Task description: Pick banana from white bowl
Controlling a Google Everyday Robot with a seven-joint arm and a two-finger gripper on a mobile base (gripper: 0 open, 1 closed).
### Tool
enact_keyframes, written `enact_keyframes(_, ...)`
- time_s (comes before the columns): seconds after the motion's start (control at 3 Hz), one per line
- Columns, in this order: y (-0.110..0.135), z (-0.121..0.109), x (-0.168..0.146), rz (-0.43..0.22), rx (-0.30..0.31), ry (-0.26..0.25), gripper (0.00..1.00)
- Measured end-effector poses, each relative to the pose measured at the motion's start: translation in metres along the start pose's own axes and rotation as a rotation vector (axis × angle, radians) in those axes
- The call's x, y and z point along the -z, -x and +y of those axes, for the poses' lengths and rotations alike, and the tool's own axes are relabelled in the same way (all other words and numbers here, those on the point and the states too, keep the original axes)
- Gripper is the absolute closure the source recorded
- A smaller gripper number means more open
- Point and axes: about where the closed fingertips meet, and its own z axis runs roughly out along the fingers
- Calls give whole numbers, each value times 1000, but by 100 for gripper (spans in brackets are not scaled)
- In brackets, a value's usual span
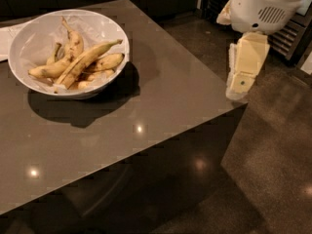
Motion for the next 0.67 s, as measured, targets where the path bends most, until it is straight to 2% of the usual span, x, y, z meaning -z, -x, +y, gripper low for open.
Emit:
enact_keyframes(0.33, 4, -3, 2, -10, 3, -19, 0)
enact_keyframes(0.67, 16, -11, 4, -56, 19, -37, 0)
